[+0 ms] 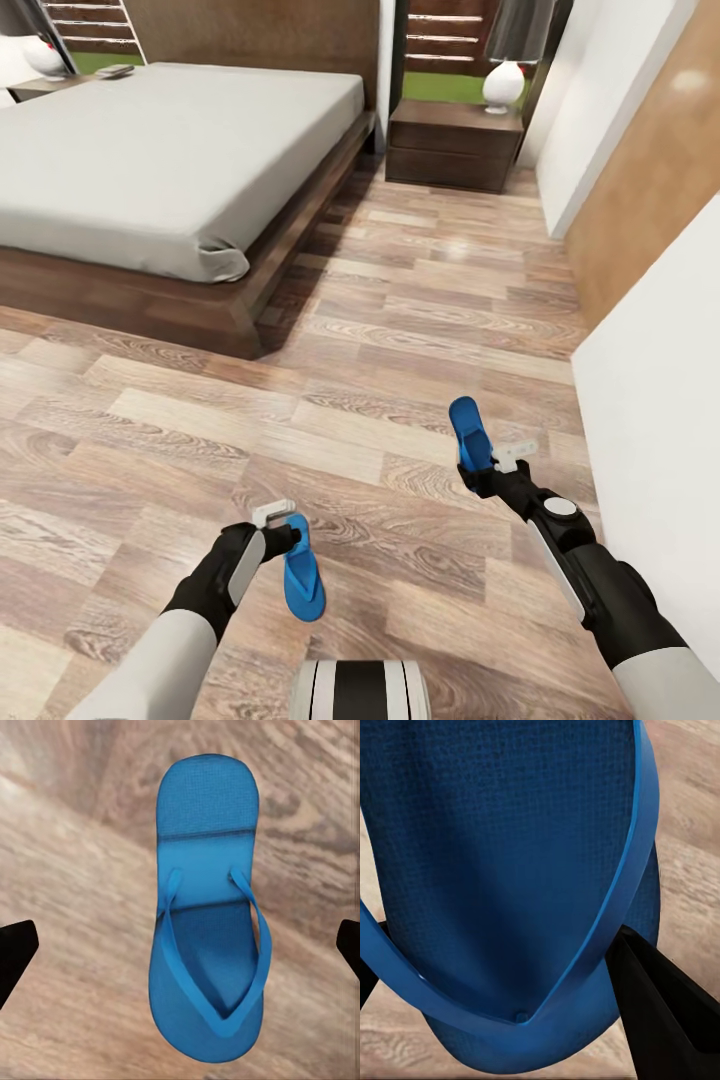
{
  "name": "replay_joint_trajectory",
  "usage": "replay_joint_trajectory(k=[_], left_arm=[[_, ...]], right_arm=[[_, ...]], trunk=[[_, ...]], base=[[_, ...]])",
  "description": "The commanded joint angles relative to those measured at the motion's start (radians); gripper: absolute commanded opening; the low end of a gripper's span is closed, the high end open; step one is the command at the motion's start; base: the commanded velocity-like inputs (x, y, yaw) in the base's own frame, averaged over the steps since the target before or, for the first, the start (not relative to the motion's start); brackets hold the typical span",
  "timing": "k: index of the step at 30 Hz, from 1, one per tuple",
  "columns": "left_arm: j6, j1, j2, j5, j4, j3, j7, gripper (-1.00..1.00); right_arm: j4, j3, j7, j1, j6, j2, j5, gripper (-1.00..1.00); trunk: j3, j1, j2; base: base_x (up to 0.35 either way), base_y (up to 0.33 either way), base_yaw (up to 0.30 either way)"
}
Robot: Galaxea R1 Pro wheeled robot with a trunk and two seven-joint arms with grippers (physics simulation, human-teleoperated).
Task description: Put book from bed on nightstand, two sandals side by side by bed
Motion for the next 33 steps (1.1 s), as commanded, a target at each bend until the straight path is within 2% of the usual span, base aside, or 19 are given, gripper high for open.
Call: replay_joint_trajectory(k=[1, 15, 23, 30, 32, 33], left_arm=[[0.001, 0.000, -0.005, 0.010, -0.002, 0.003, 0.006, 1.00], [-0.007, 0.000, -0.010, 0.010, -0.003, 0.003, 0.004, 1.00], [-0.009, 0.000, -0.015, 0.009, -0.003, 0.001, -0.053, 1.00], [-0.011, 0.000, -0.014, 0.010, -0.003, -0.026, -0.058, 1.00], [-0.041, 0.000, -0.013, 0.009, -0.002, -0.028, -0.058, 1.00], [-0.077, 0.000, -0.013, 0.009, -0.002, -0.029, -0.059, 1.00]], right_arm=[[-0.001, 0.001, -0.002, 0.000, 0.005, -0.001, -0.008, -1.00], [0.002, 0.001, -0.002, 0.000, 0.005, -0.001, -0.008, -1.00], [0.002, 0.000, -0.002, 0.000, 0.005, -0.001, -0.008, -1.00], [0.003, 0.000, -0.002, 0.000, 0.005, -0.001, -0.008, -1.00], [0.004, 0.000, -0.002, 0.000, 0.004, -0.001, -0.008, -1.00], [0.005, 0.000, -0.002, 0.000, 0.004, -0.001, -0.008, -1.00]], trunk=[[-0.005, 0.000, -0.001], [-0.059, 0.007, -0.004], [-0.090, 0.010, -0.006], [-0.117, 0.013, -0.007], [-0.121, 0.014, -0.008], [-0.121, 0.014, -0.008]], base=[[0.000, 0.000, 0.000], [0.000, 0.000, 0.000], [0.000, 0.000, 0.000], [0.000, 0.000, 0.000], [0.000, 0.000, 0.000], [0.000, 0.000, 0.000]])
